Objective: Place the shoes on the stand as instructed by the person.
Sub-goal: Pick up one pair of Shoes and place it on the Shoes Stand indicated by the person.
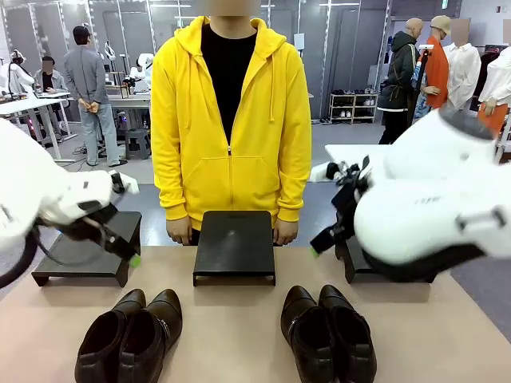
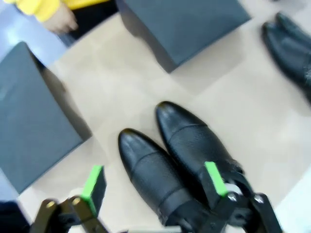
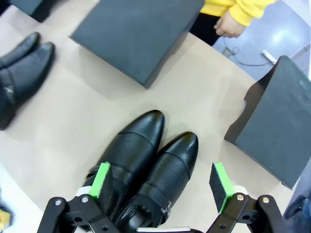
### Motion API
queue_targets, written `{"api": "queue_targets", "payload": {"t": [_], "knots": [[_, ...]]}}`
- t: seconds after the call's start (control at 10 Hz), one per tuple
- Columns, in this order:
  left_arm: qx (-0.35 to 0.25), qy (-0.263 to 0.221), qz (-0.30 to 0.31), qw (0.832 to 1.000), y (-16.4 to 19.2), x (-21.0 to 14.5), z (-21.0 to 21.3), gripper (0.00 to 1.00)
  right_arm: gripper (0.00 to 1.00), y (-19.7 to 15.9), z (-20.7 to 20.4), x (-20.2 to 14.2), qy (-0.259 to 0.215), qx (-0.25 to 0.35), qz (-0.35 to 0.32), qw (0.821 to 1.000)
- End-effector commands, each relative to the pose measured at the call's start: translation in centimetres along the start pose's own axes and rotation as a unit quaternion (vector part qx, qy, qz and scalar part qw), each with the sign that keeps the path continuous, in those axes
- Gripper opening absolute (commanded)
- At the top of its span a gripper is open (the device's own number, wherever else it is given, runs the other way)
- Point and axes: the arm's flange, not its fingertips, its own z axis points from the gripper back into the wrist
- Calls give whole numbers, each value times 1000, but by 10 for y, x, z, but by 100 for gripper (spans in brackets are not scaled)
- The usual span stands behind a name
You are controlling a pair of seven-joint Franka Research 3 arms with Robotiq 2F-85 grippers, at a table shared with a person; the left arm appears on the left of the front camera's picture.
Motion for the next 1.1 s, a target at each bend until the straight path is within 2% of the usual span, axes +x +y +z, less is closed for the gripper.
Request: {"api": "queue_targets", "payload": {"t": [0.0, 0.1, 0.2, 0.3, 0.5, 0.6, 0.8, 1.0], "knots": [[-104, -2, 29, 994, 31, -3, 49, 100, 100, -37, 43, -2, 1, 94, -41, 995], [-158, -19, 56, 986, 48, -13, 71, 100, 100, -59, 60, -10, -1, 158, -77, 984], [-201, -53, 71, 976, 66, -26, 93, 100, 100, -84, 75, -24, -1, 229, -113, 967], [-249, -94, 107, 958, 87, -47, 116, 100, 100, -112, 89, -45, -10, 281, -152, 947], [-322, -126, 158, 925, 118, -96, 144, 100, 100, -159, 112, -90, -58, 383, -221, 895], [-343, -142, 178, 911, 131, -123, 158, 100, 100, -180, 123, -117, -70, 404, -251, 877], [-350, -185, 232, 888, 152, -185, 183, 100, 100, -216, 155, -173, -124, 394, -324, 851], [-324, -226, 290, 872, 167, -238, 207, 100, 100, -227, 187, -213, -153, 370, -359, 843]]}}
